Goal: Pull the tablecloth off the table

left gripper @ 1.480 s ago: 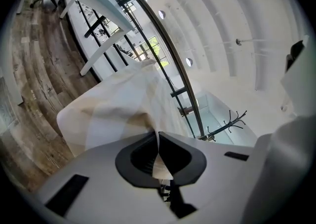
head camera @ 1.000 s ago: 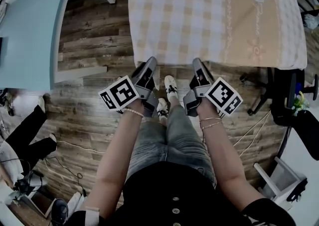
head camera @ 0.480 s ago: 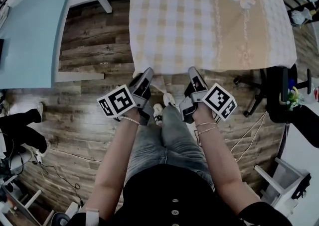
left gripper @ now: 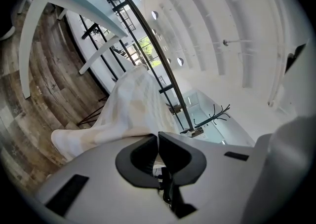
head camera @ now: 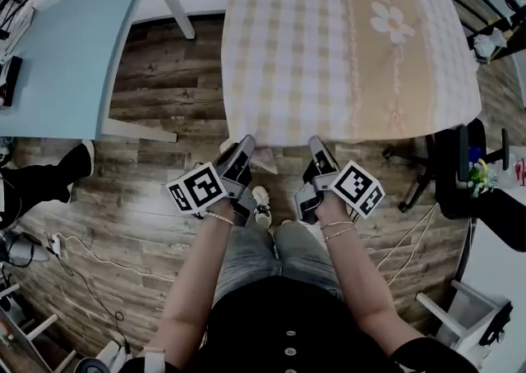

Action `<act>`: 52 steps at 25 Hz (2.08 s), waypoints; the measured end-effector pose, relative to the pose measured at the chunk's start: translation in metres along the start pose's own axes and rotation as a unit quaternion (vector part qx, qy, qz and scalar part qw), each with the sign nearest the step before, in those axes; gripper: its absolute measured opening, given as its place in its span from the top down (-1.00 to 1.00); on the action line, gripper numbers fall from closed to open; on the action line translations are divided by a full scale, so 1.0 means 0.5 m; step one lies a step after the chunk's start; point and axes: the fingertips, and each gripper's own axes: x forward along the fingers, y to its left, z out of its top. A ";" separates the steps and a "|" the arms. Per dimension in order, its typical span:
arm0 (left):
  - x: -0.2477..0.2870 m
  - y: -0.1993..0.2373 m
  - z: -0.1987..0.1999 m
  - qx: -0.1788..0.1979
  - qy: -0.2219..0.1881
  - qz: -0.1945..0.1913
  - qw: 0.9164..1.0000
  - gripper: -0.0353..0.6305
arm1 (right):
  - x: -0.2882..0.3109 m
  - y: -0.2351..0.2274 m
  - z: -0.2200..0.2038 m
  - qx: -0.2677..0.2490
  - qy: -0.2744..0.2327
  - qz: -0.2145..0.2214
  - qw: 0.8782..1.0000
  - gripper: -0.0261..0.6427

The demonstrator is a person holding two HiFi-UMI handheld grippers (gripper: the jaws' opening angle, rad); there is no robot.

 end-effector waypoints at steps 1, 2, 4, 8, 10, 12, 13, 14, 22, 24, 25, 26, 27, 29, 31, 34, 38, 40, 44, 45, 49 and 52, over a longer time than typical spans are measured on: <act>-0.009 -0.005 -0.009 -0.001 -0.004 0.000 1.000 0.84 | -0.012 0.000 -0.004 -0.001 0.002 0.002 1.000 0.84; -0.016 -0.010 -0.017 -0.002 -0.008 0.001 1.000 0.84 | -0.023 -0.001 -0.006 -0.002 0.004 0.004 1.000 0.84; -0.026 -0.019 -0.034 -0.003 -0.017 0.004 1.000 0.84 | -0.042 -0.004 -0.008 -0.005 0.007 0.009 1.000 0.84; -0.008 -0.023 -0.028 -0.003 -0.028 0.007 1.000 0.84 | -0.031 -0.005 0.011 -0.008 0.017 0.016 1.000 0.84; 0.014 -0.030 -0.003 -0.001 -0.027 0.008 1.000 0.84 | -0.009 0.006 0.034 -0.007 0.018 0.016 1.000 0.84; 0.021 -0.048 0.007 0.003 -0.029 0.012 0.999 0.84 | -0.008 0.018 0.051 -0.011 0.024 0.019 0.999 0.84; 0.025 -0.060 0.011 0.005 -0.031 0.015 0.999 0.84 | -0.009 0.024 0.061 -0.012 0.028 0.021 0.999 0.84; 0.037 -0.070 0.022 0.008 -0.030 0.017 0.999 0.84 | -0.003 0.032 0.077 -0.011 0.031 0.023 0.999 0.84; 0.182 -0.089 0.204 0.013 -0.018 0.006 1.000 0.84 | 0.155 0.107 0.201 -0.003 0.020 0.018 1.000 0.84; 0.159 -0.087 0.185 0.015 -0.027 0.007 0.999 0.84 | 0.141 0.098 0.181 -0.006 0.023 0.023 0.999 0.84; 0.146 -0.087 0.167 0.016 -0.029 0.006 0.999 0.84 | 0.126 0.090 0.170 -0.008 0.022 0.024 0.999 0.84; 0.132 -0.088 0.150 0.015 -0.030 0.005 0.999 0.84 | 0.109 0.083 0.159 -0.009 0.022 0.024 0.999 0.84; 0.119 -0.089 0.135 0.014 -0.030 0.005 0.999 0.84 | 0.093 0.080 0.150 -0.009 0.022 0.025 0.999 0.84; 0.101 -0.098 0.124 0.011 -0.030 0.006 0.999 0.84 | 0.073 0.084 0.142 -0.007 0.024 0.025 0.999 0.84; 0.095 -0.110 0.121 0.007 -0.029 0.007 1.000 0.84 | 0.062 0.092 0.146 -0.005 0.024 0.025 0.999 0.84; 0.070 -0.116 0.091 0.010 -0.030 0.009 0.999 0.84 | 0.032 0.079 0.127 0.000 0.021 0.027 0.999 0.84; 0.026 -0.109 0.041 0.021 -0.033 0.007 0.999 0.84 | -0.014 0.050 0.078 0.001 0.023 0.034 0.999 0.84; 0.023 -0.114 0.036 0.021 -0.034 0.006 0.999 0.84 | -0.021 0.050 0.079 0.000 0.023 0.035 0.999 0.84; 0.032 -0.134 0.051 0.016 -0.027 0.008 0.999 0.84 | -0.018 0.069 0.102 0.004 0.019 0.028 0.999 0.84; 0.031 -0.139 0.052 0.014 -0.025 0.008 1.000 0.84 | -0.020 0.073 0.103 0.006 0.018 0.026 1.000 0.84; 0.009 -0.153 0.044 0.012 -0.014 0.005 1.000 0.84 | -0.047 0.082 0.092 0.009 0.011 0.017 1.000 0.84; -0.012 -0.164 0.041 0.014 -0.008 0.000 1.000 0.84 | -0.067 0.092 0.078 0.011 0.002 0.014 1.000 0.84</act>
